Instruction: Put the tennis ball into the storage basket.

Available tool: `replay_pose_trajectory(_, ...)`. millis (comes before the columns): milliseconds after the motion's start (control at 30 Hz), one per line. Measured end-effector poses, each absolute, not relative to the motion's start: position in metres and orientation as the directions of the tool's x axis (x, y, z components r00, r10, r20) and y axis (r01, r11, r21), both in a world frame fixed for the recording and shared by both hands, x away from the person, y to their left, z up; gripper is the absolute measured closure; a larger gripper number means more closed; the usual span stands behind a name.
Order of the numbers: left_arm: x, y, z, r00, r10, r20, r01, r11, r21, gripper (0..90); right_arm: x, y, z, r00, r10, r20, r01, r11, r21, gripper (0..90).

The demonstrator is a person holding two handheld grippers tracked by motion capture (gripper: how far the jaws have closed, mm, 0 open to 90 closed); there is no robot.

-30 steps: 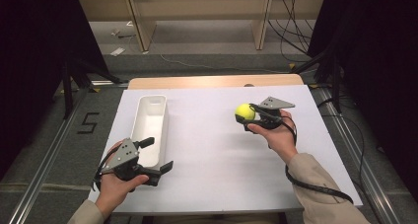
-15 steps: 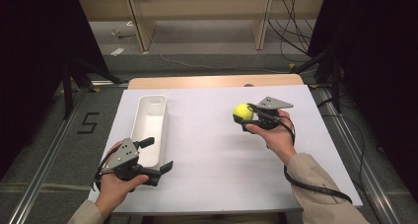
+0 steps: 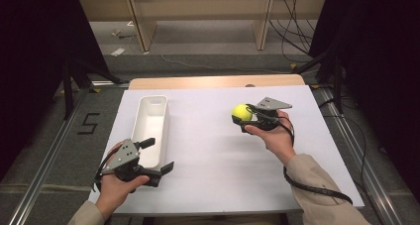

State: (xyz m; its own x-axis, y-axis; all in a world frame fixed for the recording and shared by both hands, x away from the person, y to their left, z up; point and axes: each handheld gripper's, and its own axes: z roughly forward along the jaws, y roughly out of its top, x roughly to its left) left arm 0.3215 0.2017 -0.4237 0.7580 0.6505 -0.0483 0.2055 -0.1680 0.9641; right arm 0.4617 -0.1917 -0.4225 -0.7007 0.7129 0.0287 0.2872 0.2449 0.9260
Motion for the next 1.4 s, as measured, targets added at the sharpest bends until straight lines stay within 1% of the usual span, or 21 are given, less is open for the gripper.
replay_pose_trajectory(1400,0.321,0.202,-0.423,0.759,0.649,-0.050,0.206,-0.166,0.964,0.0,0.459,-0.168,-0.418,-0.739,0.673,0.023,0.260,0.254,0.932,27.7)
